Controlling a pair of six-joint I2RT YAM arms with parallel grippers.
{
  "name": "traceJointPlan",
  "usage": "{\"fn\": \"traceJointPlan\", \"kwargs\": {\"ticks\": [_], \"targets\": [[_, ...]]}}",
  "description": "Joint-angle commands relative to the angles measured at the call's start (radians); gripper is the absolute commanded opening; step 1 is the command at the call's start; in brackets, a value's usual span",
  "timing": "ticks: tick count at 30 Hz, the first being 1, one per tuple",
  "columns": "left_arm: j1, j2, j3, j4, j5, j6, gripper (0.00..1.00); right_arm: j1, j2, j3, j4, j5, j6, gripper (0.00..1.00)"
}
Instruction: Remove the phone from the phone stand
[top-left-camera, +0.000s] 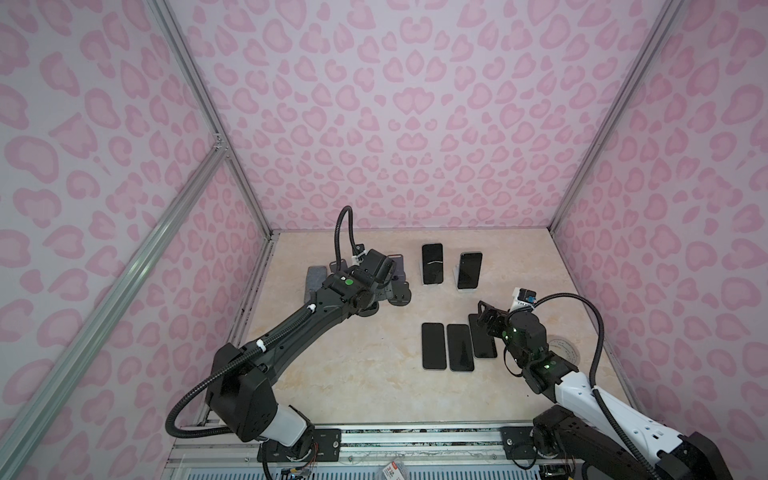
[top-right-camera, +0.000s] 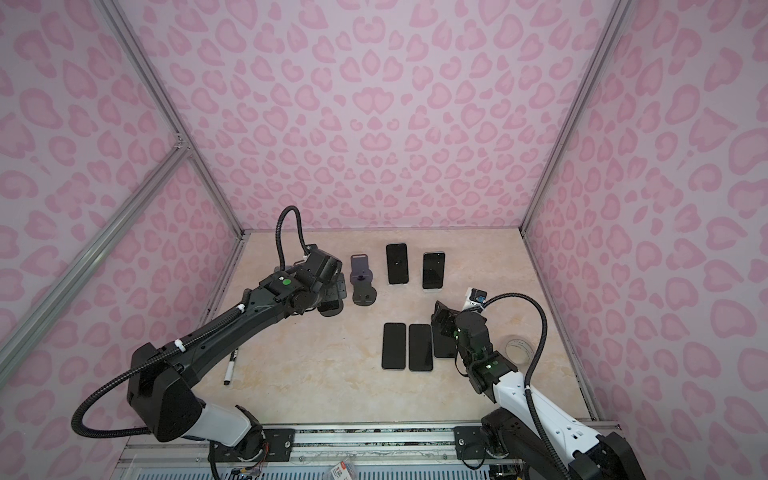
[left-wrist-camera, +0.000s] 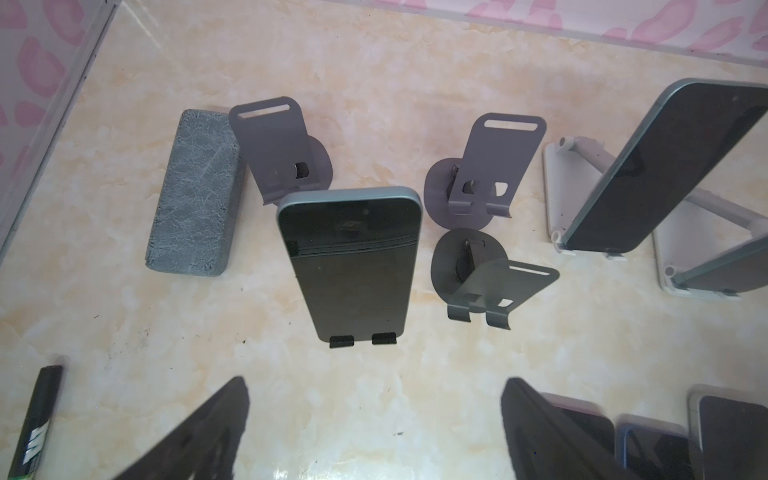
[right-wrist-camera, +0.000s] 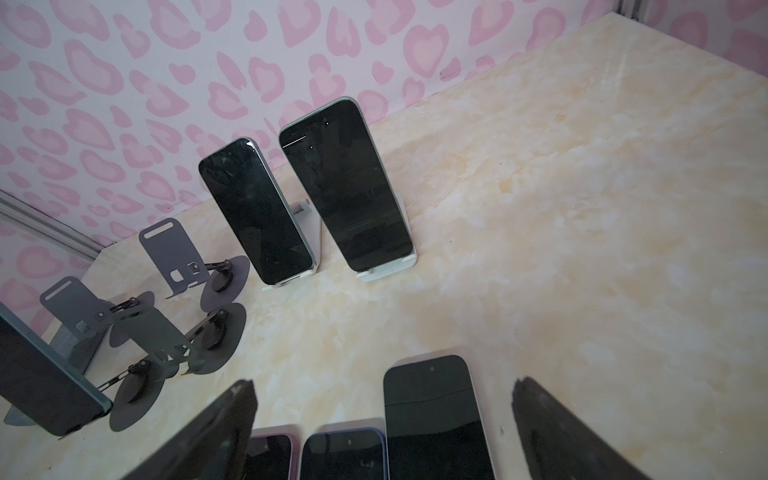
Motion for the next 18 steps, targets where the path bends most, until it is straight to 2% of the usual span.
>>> {"fn": "traceJointPlan", "kwargs": {"ticks": [1, 3, 8, 13, 18], "targets": [[0.005, 0.025, 0.02, -0.05, -0.089, -0.054, 0.98, 0.009, 0.007, 0.009, 0.007, -0.006, -0.023, 0.98], [0.008, 0.017, 0.011, -0.035, -0.114, -0.061, 0.98, 0.015, 0.008, 0.017, 0.001, 0.003, -0.032, 0.98], [0.055, 0.043, 0.006, 0.027, -0.047, -0.019, 0.98, 0.031, 0.013, 0.021, 0.001, 0.012, -0.042, 0.98], [0.064, 0.075, 0.02, 0.052, -0.02, 0.055, 0.98, 0.039, 0.013, 0.024, -0.004, 0.023, -0.05, 0.98], [0.068, 0.1, 0.058, 0.069, -0.01, 0.064, 0.98, 0.043, 0.019, 0.026, -0.003, 0.031, -0.057, 0.98]]}}
